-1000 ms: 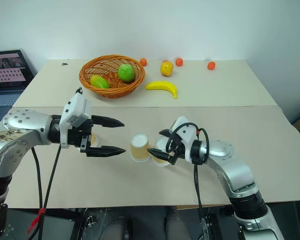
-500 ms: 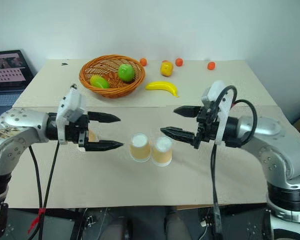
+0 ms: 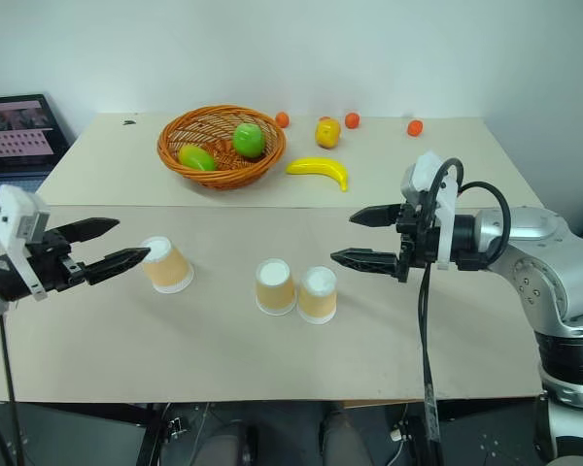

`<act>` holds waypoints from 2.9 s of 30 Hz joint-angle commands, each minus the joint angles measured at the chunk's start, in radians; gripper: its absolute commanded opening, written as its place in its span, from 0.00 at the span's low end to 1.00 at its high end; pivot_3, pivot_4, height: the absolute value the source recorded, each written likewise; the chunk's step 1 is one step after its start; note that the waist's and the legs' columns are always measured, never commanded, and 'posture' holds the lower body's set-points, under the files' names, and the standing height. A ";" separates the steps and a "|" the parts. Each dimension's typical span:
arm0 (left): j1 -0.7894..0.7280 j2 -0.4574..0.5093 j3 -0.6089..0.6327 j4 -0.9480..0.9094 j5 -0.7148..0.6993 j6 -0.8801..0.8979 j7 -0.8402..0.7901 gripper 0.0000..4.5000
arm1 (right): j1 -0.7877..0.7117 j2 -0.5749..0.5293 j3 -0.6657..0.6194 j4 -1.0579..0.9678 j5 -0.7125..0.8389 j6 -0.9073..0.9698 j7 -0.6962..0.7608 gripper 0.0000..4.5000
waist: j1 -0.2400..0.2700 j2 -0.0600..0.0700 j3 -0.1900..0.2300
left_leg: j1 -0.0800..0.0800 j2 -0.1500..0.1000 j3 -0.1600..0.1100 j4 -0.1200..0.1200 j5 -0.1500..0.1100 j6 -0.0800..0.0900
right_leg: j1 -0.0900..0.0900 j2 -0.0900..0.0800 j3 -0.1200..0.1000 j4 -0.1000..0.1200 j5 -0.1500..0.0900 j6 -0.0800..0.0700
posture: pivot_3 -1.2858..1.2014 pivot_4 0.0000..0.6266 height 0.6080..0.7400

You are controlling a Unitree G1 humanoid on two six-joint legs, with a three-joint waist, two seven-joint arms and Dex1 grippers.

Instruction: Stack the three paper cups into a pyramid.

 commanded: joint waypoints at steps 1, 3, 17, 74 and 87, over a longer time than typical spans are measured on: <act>0.088 -0.036 0.049 -0.056 0.056 -0.104 0.036 1.00 | -0.020 -0.016 -0.008 0.000 0.005 -0.026 0.046 0.99 | 0.000 0.000 0.000 | 0.000 0.000 0.000 0.000 0.000 0.000 | 0.000 0.000 0.000 0.000 0.000 0.000 | 0.52 0.24 0.98; 0.177 -0.123 0.032 -0.098 0.089 -0.187 0.065 1.00 | -0.025 -0.007 0.000 0.007 0.002 -0.030 0.056 0.99 | 0.001 0.000 0.000 | 0.000 0.000 0.000 0.000 0.000 0.000 | 0.000 0.000 0.000 0.000 0.000 0.000 | 0.52 0.24 0.98; 0.261 -0.330 -0.064 0.003 0.225 -0.469 0.183 1.00 | -0.031 -0.006 -0.007 0.017 -0.021 -0.028 0.043 0.99 | 0.016 -0.003 0.000 | 0.003 0.000 0.001 0.000 0.000 -0.001 | 0.002 0.001 0.000 0.001 0.001 -0.002 | 0.52 0.24 0.98; -0.748 -0.285 -0.563 0.313 0.037 -0.213 -0.246 0.59 | 0.190 -0.044 -0.241 -0.241 0.138 0.081 -0.214 1.00 | 0.015 -0.005 0.001 | -0.003 -0.001 -0.001 0.001 -0.001 0.000 | 0.001 0.000 -0.001 -0.002 0.002 0.002 | 0.52 0.24 0.98; -0.775 -0.350 -0.674 0.400 0.063 -0.239 -0.426 0.59 | 0.316 -0.062 -0.376 -0.352 0.242 0.136 -0.343 1.00 | 0.018 -0.005 0.001 | -0.002 -0.001 -0.001 0.002 0.000 0.000 | 0.002 0.000 -0.001 -0.001 0.001 0.002 | 0.52 0.24 0.98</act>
